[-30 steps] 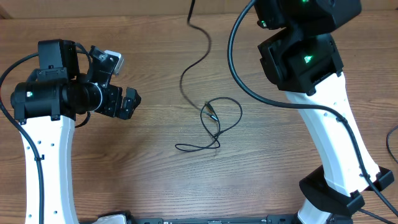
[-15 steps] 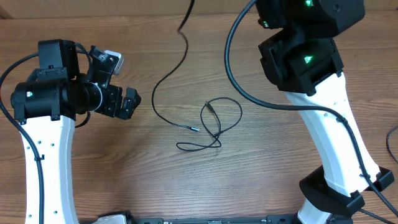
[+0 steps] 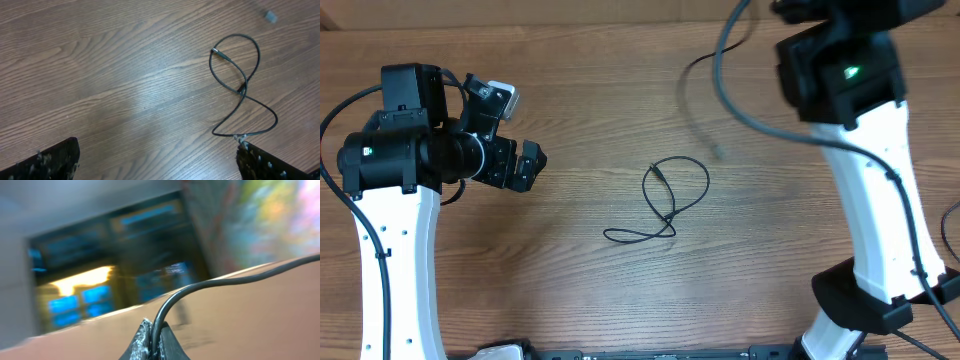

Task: Untangle cables
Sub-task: 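Carry the cable off the table to the upper right and release it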

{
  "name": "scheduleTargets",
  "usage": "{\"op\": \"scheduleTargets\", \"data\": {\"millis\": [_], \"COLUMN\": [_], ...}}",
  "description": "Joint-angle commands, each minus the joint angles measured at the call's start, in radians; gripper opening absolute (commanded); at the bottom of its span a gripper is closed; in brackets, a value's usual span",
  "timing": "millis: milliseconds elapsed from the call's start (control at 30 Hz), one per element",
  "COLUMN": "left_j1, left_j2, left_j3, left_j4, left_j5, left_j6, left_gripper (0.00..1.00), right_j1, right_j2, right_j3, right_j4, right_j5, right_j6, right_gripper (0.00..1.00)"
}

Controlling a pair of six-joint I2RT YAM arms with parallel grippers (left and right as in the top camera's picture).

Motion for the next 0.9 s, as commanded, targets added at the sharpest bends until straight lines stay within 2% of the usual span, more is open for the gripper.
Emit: {"op": "scheduleTargets", "data": {"millis": [0,167,400,733,867], "left_j1": [0.005,0.005,0.005,0.005,0.005], "left_j2": [-0.001,-0.001,-0.001,-0.001,-0.001], "left_j3": [0.008,0.008,0.008,0.008,0.008], "left_j4": [-0.002,-0.002,-0.002,-0.002,-0.002], "left_j5": [0.014,0.014,0.014,0.014,0.014], "left_j6": [0.012,0.012,0.012,0.012,0.012], "left_gripper": [1.0,0.99,1.0,1.0,1.0], "right_j1": [-0.084,-0.222,-0.439,-0.699,-0.777], "right_j2": [-0.014,-0.012,-0.007,0.075,0.108], "right_j3": [0.014,0.011,-0.048,-0.071,-0.071], "right_j4": [-0.041,-0.164,-0.248,-0.379,-0.438], "right_j5": [0.067,0.064,0.062,0.011,-0.045], "right_j6": [-0.076,-0.076,-0.071,0.009,0.101], "right_gripper": [0.04,0.04,0.04,0.04,0.04]}}
